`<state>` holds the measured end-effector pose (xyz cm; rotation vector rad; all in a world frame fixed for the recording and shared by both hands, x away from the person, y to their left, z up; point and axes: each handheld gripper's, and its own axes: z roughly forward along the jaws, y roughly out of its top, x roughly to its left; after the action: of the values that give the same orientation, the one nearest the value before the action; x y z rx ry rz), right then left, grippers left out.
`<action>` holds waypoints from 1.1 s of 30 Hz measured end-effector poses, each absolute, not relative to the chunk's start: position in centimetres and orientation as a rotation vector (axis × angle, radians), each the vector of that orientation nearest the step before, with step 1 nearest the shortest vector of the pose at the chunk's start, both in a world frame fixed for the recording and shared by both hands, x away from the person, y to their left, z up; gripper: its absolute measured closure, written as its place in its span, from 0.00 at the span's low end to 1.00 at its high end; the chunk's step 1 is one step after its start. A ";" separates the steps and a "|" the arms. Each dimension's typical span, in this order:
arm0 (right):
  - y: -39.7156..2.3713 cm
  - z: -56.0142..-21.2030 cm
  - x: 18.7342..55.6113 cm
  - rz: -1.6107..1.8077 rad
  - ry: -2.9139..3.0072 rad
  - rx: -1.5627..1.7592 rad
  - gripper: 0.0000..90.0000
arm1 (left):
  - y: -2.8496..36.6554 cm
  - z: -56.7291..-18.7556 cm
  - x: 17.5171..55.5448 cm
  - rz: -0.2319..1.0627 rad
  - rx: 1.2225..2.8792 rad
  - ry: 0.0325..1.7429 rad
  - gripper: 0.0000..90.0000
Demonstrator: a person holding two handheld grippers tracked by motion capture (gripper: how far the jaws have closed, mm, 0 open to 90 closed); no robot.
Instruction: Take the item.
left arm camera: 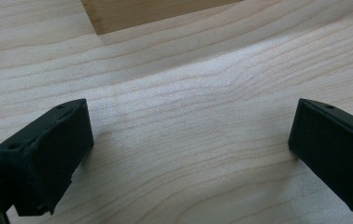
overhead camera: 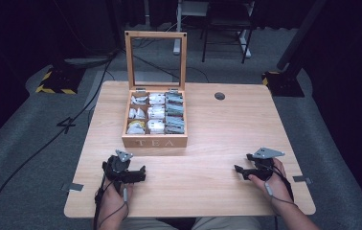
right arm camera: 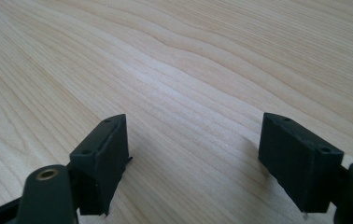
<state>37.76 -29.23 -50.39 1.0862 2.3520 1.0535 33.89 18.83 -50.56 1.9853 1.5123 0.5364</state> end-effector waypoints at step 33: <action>-30.2 -49.3 37.5 1.151 2.320 1.094 0.43 | 18.8 -50.6 33.8 0.540 1.987 1.510 0.00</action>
<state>37.54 -30.21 -49.34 1.0939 2.3195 1.1507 33.84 18.83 -50.56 1.9871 1.5103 0.5402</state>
